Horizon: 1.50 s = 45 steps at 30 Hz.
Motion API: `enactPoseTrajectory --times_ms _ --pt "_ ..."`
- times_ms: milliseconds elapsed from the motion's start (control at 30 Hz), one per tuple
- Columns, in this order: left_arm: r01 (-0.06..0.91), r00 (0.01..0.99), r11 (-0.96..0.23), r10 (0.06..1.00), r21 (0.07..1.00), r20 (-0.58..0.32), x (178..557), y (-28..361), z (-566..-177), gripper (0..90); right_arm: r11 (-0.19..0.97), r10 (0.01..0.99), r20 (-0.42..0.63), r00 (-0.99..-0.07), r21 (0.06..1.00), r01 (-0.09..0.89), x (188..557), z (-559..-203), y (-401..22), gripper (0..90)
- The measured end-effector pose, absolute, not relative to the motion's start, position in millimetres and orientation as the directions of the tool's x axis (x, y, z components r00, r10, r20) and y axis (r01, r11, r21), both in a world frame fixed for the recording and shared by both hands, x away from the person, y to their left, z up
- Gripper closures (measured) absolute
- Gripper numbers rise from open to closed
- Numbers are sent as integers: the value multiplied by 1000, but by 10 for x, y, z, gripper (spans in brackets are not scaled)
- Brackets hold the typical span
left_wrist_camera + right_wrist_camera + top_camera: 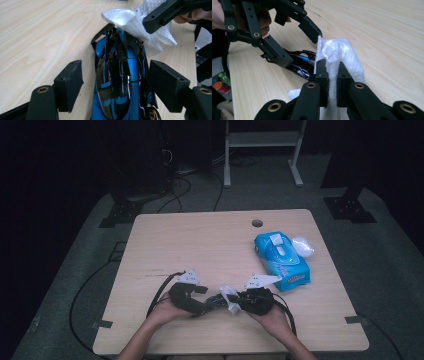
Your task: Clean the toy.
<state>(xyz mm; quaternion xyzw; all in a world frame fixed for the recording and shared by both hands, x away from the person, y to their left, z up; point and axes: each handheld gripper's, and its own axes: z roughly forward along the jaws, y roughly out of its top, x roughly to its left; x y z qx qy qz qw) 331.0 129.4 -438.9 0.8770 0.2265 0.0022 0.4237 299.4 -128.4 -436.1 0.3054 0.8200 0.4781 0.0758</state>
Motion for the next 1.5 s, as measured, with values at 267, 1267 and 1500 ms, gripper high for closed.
enactPoseTrajectory --times_ms 267,1267,1500 --pt "360 914 -591 380 722 -144 3242 1190 -4473 249 391 563 158 -811 814 430 2901 -4421 -1337 831" --pt "291 924 -717 383 633 10 3161 867 -4718 150 423 586 154 -796 780 462 2849 -4511 -1587 826" --pt "275 921 -717 388 640 39 3135 852 -4691 239 376 614 167 -771 797 472 2846 -4467 -1772 826"
